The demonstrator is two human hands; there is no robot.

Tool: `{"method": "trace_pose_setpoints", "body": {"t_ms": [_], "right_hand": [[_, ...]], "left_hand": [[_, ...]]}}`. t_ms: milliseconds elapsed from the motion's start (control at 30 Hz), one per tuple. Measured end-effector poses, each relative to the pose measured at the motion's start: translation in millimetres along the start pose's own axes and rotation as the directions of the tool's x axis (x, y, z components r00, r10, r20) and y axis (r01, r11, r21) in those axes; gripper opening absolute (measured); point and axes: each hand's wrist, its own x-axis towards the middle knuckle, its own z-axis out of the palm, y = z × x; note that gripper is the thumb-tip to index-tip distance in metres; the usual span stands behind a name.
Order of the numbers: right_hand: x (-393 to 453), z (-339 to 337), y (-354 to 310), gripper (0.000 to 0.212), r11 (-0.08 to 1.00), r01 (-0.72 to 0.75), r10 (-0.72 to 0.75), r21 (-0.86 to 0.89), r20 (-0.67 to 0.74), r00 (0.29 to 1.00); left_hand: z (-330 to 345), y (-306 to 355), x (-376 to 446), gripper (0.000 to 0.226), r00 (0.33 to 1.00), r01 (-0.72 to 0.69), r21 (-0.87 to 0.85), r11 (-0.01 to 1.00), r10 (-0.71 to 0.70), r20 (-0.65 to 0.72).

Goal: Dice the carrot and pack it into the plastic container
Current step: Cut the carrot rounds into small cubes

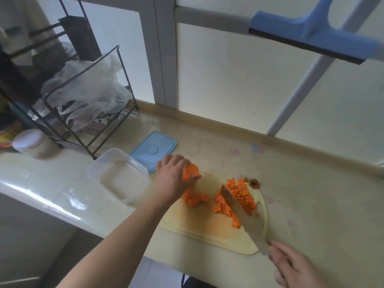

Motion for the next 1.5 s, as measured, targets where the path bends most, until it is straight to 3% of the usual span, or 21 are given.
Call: {"method": "trace_pose_setpoints", "body": {"t_ms": [67, 167, 300, 567, 933, 1100, 1500], "right_hand": [[-1.5, 18.7, -18.3, 0.032, 0.975, -0.094, 0.070, 0.203, 0.123, 0.990], [9.7, 47.5, -41.6, 0.021, 0.938, -0.136, 0.056, 0.320, 0.248, 0.967], [30.0, 83.5, -54.3, 0.019, 0.939, -0.129, 0.071, 0.317, 0.188, 0.980], [52.6, 116.6, -59.7, 0.028, 0.971, -0.006, 0.007, 0.239, -0.004, 1.000], [56.6, 148.8, -75.2, 0.024, 0.979, 0.039, -0.032, 0.202, -0.038, 0.999], [56.9, 157.0, -78.8, 0.024, 0.966, 0.029, -0.041, 0.258, 0.045, 0.998], [29.5, 86.1, -38.2, 0.020, 0.919, -0.078, -0.007, 0.388, 0.213, 0.977]], "left_hand": [[3.7, -18.3, -20.3, 0.064, 0.969, 0.103, -0.212, 0.972, -0.146, -0.200], [23.1, -37.5, -56.6, 0.056, 0.951, 0.020, -0.241, 0.970, -0.093, -0.294], [50.5, -46.0, -92.4, 0.056, 0.967, -0.160, -0.171, 0.972, 0.119, -0.227], [74.0, -40.1, -107.5, 0.063, 0.952, -0.301, -0.114, 0.947, 0.290, -0.101], [80.7, -40.7, -110.2, 0.054, 0.948, -0.305, -0.141, 0.942, 0.286, -0.139], [78.9, -43.2, -116.6, 0.056, 0.957, -0.272, -0.140, 0.952, 0.252, -0.143], [80.7, -23.4, -130.4, 0.055, 0.955, -0.260, -0.167, 0.951, 0.228, -0.189]]}}
